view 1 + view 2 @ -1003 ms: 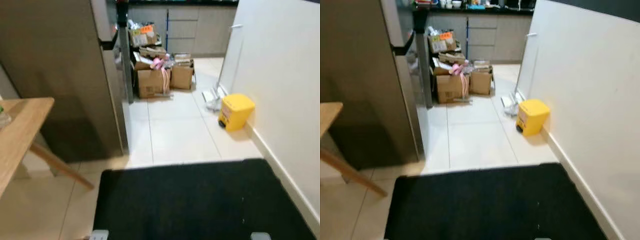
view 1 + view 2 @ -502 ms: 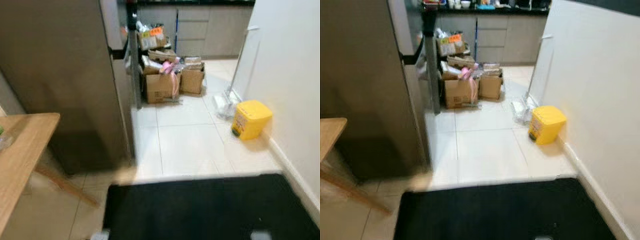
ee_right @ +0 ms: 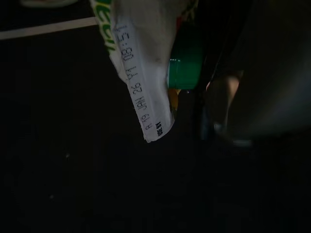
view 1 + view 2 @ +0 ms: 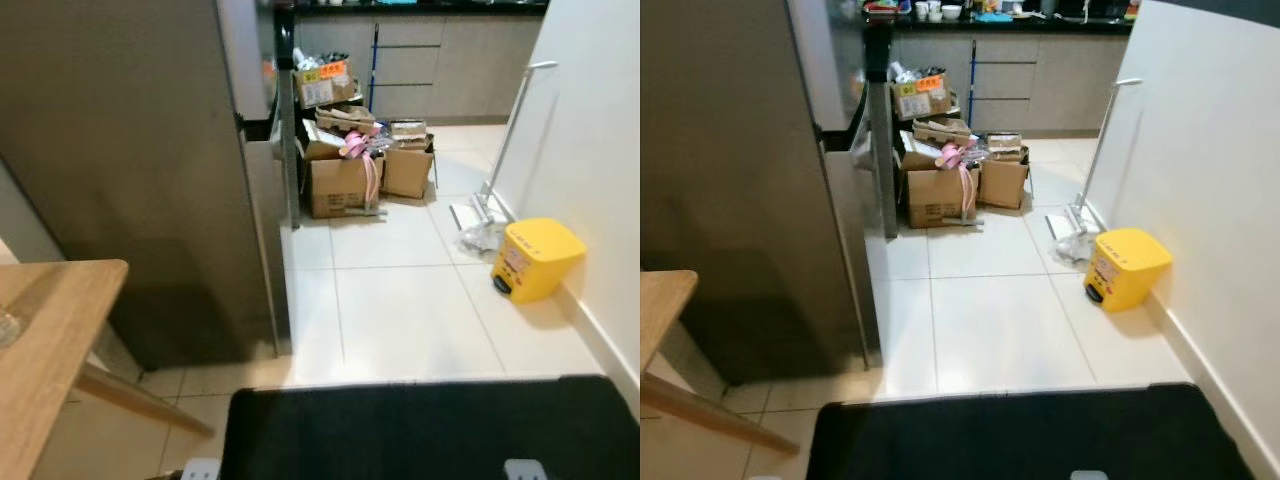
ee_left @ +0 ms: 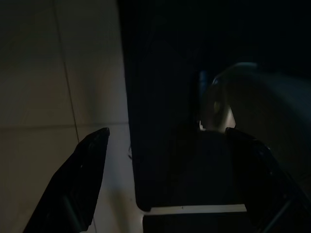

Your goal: Restocking fridge

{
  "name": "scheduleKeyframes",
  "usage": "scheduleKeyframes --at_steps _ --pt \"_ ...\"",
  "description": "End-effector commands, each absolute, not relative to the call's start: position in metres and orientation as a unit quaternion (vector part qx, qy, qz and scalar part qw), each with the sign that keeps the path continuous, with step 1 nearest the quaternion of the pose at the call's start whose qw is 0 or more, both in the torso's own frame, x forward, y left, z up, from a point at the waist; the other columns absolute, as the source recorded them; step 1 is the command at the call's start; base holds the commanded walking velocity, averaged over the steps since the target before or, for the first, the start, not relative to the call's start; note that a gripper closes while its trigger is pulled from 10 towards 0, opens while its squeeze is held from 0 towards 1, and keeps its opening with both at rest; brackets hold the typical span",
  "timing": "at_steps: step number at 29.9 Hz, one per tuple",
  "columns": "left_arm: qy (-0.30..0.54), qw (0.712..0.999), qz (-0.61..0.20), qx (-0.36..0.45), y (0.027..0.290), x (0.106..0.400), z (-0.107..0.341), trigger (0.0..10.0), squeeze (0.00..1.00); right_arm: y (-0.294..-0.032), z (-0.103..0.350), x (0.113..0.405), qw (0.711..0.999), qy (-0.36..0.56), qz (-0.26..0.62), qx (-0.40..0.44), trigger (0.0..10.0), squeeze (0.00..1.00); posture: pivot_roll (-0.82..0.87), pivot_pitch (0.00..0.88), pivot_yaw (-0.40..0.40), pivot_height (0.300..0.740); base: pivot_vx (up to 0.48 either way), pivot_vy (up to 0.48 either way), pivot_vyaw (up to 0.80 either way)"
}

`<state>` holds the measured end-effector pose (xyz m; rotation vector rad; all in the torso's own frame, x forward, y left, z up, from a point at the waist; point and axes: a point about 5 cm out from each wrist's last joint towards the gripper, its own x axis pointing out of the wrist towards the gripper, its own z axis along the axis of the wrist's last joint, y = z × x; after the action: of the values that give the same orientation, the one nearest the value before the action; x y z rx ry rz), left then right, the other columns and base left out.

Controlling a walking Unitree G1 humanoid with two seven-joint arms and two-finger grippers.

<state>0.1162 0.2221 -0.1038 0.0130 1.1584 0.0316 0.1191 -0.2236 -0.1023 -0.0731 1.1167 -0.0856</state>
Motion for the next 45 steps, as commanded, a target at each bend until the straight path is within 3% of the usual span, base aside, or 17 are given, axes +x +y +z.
scheduleKeyframes --at_steps 1,16,36,45 --pt "0.545 0.839 0.011 0.010 0.222 0.118 -0.103 10.0 0.00 -0.231 -0.102 0.116 0.843 0.535 -0.045 -0.043 10.0 0.00 -0.03 0.000 -0.008 0.740 0.296 0.000 0.00" --pt "0.542 0.840 0.004 0.007 0.207 0.124 -0.104 10.0 0.00 -0.230 -0.102 0.115 0.842 0.536 -0.045 -0.041 10.0 0.00 -0.03 0.000 -0.008 0.740 0.319 -0.182 0.00" --pt "0.542 0.840 0.006 0.007 0.208 0.125 -0.104 10.0 0.00 -0.229 -0.102 0.117 0.845 0.532 -0.036 -0.040 10.0 0.00 -0.03 0.000 -0.009 0.740 0.270 -0.292 0.00" --pt "0.540 0.841 0.006 0.006 0.208 0.126 -0.104 10.0 0.00 -0.225 -0.102 0.118 0.850 0.526 -0.029 0.001 10.0 0.00 -0.03 0.000 -0.009 0.740 0.263 -0.296 0.00"
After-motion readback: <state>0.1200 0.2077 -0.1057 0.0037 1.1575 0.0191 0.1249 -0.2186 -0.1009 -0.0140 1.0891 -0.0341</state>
